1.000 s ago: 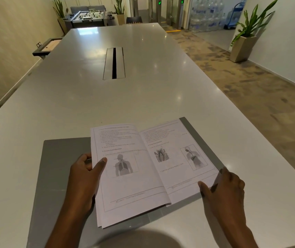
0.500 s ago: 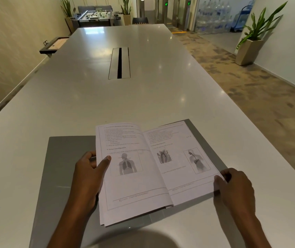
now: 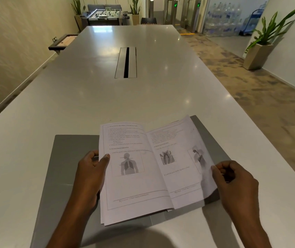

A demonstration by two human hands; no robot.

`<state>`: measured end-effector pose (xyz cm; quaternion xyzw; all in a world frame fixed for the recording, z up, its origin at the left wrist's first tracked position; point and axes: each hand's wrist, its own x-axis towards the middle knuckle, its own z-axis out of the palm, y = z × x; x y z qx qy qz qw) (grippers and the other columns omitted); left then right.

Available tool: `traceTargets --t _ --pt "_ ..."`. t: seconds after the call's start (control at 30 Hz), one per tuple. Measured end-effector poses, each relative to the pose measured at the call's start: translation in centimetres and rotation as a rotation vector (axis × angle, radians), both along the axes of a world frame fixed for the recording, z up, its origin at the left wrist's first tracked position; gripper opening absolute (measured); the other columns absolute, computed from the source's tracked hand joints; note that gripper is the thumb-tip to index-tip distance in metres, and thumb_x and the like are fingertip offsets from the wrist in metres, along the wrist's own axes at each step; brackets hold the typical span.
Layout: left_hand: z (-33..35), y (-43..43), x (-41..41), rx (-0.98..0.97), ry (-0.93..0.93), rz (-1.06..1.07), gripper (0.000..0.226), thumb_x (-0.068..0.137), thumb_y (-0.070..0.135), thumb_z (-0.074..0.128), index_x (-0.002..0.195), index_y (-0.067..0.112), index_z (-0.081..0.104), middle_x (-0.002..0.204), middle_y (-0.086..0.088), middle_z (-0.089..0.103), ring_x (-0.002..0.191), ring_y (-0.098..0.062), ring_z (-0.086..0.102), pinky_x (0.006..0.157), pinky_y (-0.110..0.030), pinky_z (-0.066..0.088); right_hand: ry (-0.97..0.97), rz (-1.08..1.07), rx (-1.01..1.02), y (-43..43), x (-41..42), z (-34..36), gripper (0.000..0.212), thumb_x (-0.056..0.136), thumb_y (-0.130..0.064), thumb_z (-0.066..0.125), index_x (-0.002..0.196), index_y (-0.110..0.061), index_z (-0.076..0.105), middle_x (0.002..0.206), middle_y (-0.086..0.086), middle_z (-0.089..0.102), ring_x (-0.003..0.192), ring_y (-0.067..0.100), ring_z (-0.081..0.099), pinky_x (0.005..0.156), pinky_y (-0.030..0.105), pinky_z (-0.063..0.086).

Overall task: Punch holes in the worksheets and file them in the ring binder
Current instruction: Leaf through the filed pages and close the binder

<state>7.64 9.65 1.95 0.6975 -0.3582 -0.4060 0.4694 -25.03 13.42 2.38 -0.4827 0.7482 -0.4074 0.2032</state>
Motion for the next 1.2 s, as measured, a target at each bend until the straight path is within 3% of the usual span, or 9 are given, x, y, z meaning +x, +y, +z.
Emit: traceTargets --t 0.2,0.33,0.47,0.6,0.77,0.87,1.0,1.1,1.2 --pt "0.2 0.1 0.1 -0.003 0.015 0.018 0.01 0.103 0.025 0.063 0.11 0.019 0.067 0.101 -0.001 0.081 0.084 -0.023 0.081 0.077 -0.047 0.066 0.042 0.172 -0.044 1.0 6.1 3.1 0.014 0.087 -0.03 0.078 0.09 -0.035 0.065 0.08 -0.026 0.068 0.076 -0.008 0.068 0.063 0.014 0.055" --pt "0.6 0.4 -0.2 -0.015 0.054 0.026 0.014 0.105 0.026 0.058 0.106 0.016 0.069 0.095 -0.003 0.081 0.083 -0.025 0.08 0.077 -0.045 0.064 0.092 0.378 -0.009 1.9 10.4 3.5 0.015 0.088 -0.047 0.07 0.097 -0.041 0.059 0.085 -0.027 0.071 0.073 -0.006 0.07 0.068 0.02 0.063" --pt "1.4 0.6 -0.7 -0.021 0.101 0.049 0.025 0.107 0.033 0.054 0.101 0.015 0.07 0.085 -0.007 0.08 0.08 -0.032 0.08 0.077 -0.049 0.064 0.138 0.59 0.108 2.4 13.7 3.6 0.017 0.095 -0.052 0.063 0.106 -0.042 0.055 0.105 -0.019 0.074 0.087 -0.001 0.069 0.082 0.017 0.059" --pt "2.0 1.0 -1.1 -0.037 0.141 0.058 0.027 0.108 0.037 0.051 0.099 0.021 0.071 0.087 -0.011 0.079 0.085 -0.038 0.078 0.082 -0.056 0.062 0.194 0.765 0.312 2.1 16.2 4.1 0.03 0.1 -0.055 0.053 0.125 -0.038 0.053 0.129 -0.013 0.068 0.111 0.01 0.065 0.106 0.025 0.048" --pt "2.0 0.8 -0.9 -0.043 0.095 0.047 0.016 0.106 0.027 0.058 0.102 0.017 0.07 0.09 -0.005 0.082 0.078 -0.026 0.081 0.077 -0.052 0.066 0.359 0.969 0.474 1.5 18.3 4.3 0.04 0.105 -0.047 0.047 0.142 -0.03 0.046 0.148 0.0 0.057 0.129 0.021 0.057 0.116 0.036 0.037" --pt "2.0 1.0 -0.7 -0.032 0.064 0.044 0.01 0.104 0.023 0.061 0.106 0.017 0.068 0.093 -0.003 0.081 0.072 -0.022 0.081 0.063 -0.041 0.066 0.403 1.051 0.479 1.5 18.8 4.2 0.041 0.106 -0.047 0.044 0.14 -0.026 0.049 0.147 0.003 0.056 0.13 0.024 0.054 0.113 0.038 0.038" --pt "1.7 1.0 -0.6 -0.016 0.019 0.037 0.008 0.103 0.022 0.061 0.109 0.02 0.066 0.1 -0.002 0.08 0.073 -0.021 0.081 0.067 -0.048 0.067 0.379 1.113 0.48 1.6 18.7 4.2 0.045 0.101 -0.057 0.047 0.131 -0.025 0.058 0.142 0.001 0.06 0.126 0.02 0.055 0.113 0.036 0.038" --pt "2.0 1.1 -0.8 -0.021 0.026 0.036 0.008 0.104 0.02 0.06 0.109 0.018 0.067 0.096 -0.003 0.081 0.071 -0.022 0.081 0.063 -0.042 0.066 0.223 0.969 0.294 1.8 16.9 4.6 0.049 0.096 -0.068 0.044 0.118 -0.03 0.066 0.125 -0.009 0.069 0.111 0.006 0.059 0.104 0.026 0.045" --pt "2.9 1.1 -1.2 -0.04 0.041 0.015 0.01 0.105 0.022 0.059 0.104 0.018 0.068 0.087 -0.005 0.082 0.066 -0.024 0.08 0.057 -0.038 0.065 0.032 0.73 0.068 0.3 14.3 4.4 0.031 0.094 -0.059 0.056 0.106 -0.034 0.07 0.108 -0.018 0.071 0.094 -0.008 0.061 0.086 0.012 0.05"
